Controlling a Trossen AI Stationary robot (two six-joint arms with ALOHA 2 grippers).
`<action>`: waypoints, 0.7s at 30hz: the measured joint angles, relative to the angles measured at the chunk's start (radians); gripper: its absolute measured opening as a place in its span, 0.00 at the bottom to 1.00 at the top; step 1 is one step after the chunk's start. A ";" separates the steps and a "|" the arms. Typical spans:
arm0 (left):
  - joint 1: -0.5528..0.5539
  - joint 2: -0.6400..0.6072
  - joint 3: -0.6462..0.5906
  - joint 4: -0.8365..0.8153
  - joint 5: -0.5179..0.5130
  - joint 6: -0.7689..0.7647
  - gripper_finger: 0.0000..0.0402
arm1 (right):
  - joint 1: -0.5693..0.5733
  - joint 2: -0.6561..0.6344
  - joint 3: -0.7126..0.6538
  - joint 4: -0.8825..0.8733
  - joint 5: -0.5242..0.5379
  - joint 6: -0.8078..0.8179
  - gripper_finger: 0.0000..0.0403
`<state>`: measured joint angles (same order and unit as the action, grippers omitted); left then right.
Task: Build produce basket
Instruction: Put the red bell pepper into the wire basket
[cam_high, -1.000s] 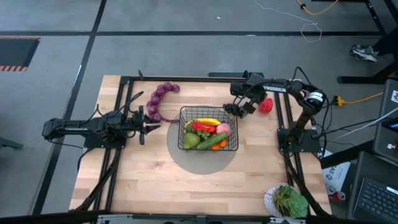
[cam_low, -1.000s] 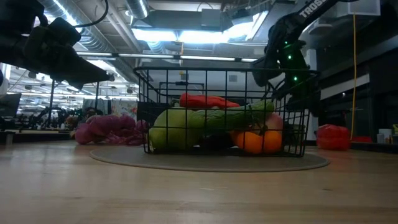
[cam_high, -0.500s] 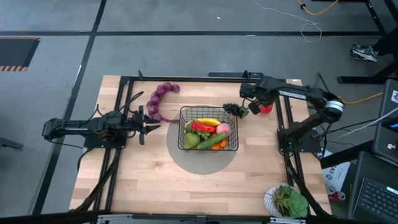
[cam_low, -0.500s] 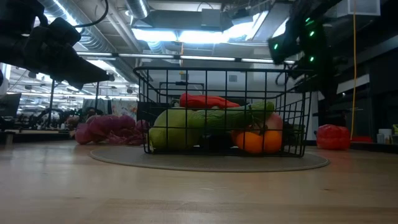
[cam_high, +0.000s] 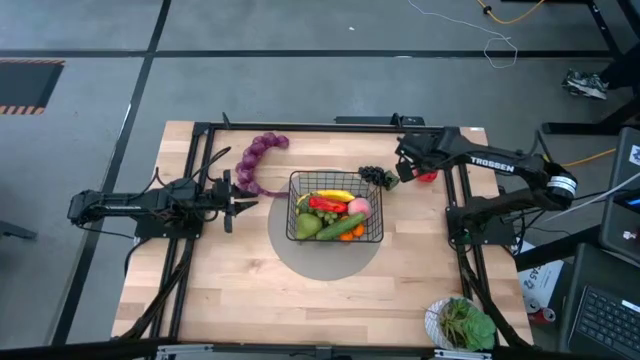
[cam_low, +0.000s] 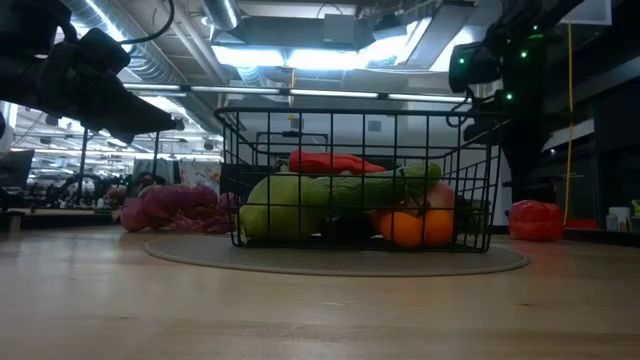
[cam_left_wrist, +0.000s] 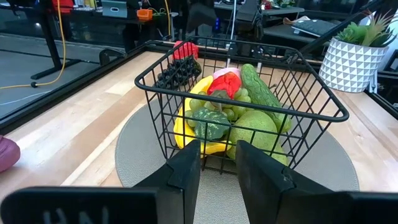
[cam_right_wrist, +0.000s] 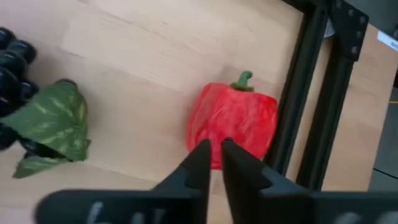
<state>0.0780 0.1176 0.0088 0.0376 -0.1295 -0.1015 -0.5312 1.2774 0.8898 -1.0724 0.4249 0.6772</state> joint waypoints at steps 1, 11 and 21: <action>0.000 0.000 0.000 0.000 0.000 0.000 0.24 | -0.001 0.000 -0.007 0.001 0.002 0.000 0.13; 0.000 0.000 0.000 0.000 0.000 0.000 0.24 | 0.000 0.000 -0.097 0.026 0.018 0.165 0.54; 0.000 0.000 0.000 0.000 0.000 0.000 0.24 | 0.000 0.001 -0.193 0.096 -0.028 0.268 0.79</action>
<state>0.0784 0.1177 0.0086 0.0376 -0.1295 -0.1017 -0.5315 1.2781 0.6964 -0.9762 0.3964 0.9448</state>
